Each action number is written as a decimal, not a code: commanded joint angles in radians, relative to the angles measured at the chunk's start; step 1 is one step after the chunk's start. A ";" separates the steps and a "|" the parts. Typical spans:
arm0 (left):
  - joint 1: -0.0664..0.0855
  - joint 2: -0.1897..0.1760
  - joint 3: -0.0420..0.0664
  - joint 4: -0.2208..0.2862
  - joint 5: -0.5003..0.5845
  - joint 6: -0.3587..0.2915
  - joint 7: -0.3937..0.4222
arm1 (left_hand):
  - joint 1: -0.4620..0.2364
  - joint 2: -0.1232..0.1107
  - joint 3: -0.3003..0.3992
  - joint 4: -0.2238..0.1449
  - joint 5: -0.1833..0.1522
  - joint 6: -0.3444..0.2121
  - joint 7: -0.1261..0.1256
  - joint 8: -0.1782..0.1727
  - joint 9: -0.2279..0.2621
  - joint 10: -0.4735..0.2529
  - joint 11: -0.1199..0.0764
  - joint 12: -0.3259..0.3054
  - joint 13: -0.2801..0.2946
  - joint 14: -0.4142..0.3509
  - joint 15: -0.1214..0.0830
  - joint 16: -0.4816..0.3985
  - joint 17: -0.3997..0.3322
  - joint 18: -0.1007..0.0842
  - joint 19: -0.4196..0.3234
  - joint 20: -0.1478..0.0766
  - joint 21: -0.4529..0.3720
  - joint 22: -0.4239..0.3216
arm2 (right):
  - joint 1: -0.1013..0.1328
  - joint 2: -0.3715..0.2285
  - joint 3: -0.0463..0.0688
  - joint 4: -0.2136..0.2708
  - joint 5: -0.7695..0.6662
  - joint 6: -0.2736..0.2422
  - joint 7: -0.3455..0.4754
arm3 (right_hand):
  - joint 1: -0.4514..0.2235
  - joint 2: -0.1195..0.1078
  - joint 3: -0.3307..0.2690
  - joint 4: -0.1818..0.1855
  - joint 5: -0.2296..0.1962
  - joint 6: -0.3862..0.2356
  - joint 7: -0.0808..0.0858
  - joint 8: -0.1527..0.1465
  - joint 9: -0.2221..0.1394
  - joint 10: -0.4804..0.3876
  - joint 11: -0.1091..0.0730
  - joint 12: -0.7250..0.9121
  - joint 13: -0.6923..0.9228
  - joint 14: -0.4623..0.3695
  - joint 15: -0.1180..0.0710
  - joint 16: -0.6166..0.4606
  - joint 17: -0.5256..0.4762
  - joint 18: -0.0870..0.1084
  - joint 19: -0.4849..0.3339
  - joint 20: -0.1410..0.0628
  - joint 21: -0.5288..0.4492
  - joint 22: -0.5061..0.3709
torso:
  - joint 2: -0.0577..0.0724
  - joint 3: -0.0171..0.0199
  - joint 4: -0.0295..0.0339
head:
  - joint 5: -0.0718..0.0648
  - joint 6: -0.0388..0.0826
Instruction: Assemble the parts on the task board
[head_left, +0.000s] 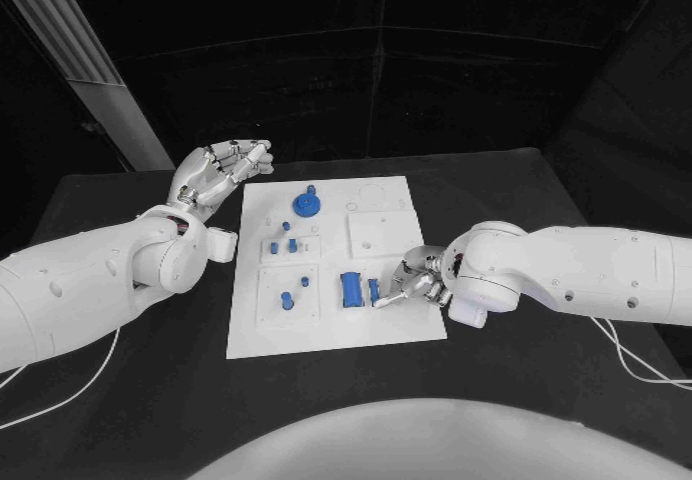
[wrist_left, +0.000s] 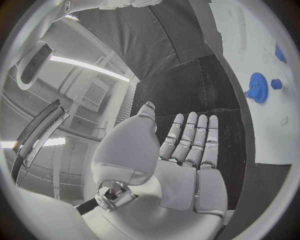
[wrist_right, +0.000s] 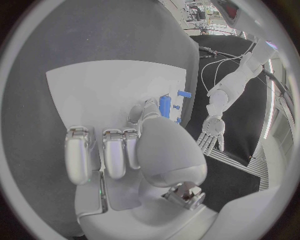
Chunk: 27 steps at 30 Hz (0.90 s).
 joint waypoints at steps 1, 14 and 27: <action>0.001 -0.001 0.001 0.002 0.002 0.010 0.104 | -0.003 0.010 -0.007 0.000 0.002 -0.006 0.098 0.007 -0.002 -0.006 -0.003 0.005 -0.002 -0.008 -0.001 0.003 -0.001 -0.019 -0.004 0.000 -0.004 -0.001 | 0.001 -0.008 0.000 0.009 -0.003 -0.027 0.031 | 0.040 0.013 -0.001 -0.014 0.005 -0.004 -0.003 -0.002 0.005 0.109 -0.010 -0.006 0.246 0.104 -0.010 0.002 0.263 -0.007 0.105 -0.010 0.003 0.263 | 0.000 0.0006 -0.0012 | 0.002 0.000; -0.004 -0.004 0.001 0.002 0.002 0.009 0.106 | -0.003 0.010 -0.007 0.000 0.003 -0.007 0.098 0.008 -0.002 -0.007 -0.003 0.006 -0.002 -0.009 -0.001 0.004 -0.002 -0.019 -0.003 0.000 -0.004 -0.002 | 0.006 -0.071 0.002 0.052 0.069 -0.253 0.396 | 0.092 -0.010 0.007 -0.055 0.031 0.005 -0.006 -0.005 0.022 0.109 -0.013 -0.006 0.246 0.104 -0.013 0.002 0.263 -0.007 0.105 -0.013 0.003 0.263 | -0.001 0.0004 0.0003 | 0.003 0.000; -0.015 0.005 0.001 0.006 0.002 0.003 0.137 | -0.002 0.012 -0.008 0.000 0.004 -0.008 0.099 0.009 -0.002 -0.009 -0.002 0.006 -0.002 -0.009 -0.001 0.005 -0.004 -0.019 -0.002 0.000 -0.004 -0.002 | 0.030 -0.011 0.003 -0.021 0.408 -0.573 0.962 | 0.094 -0.016 -0.025 -0.006 0.173 -0.070 0.035 -0.183 -0.074 0.109 0.017 -0.006 0.246 0.104 0.010 0.002 0.263 0.014 0.049 0.005 -0.073 0.230 | -0.001 0.0006 -0.0001 | 0.018 0.000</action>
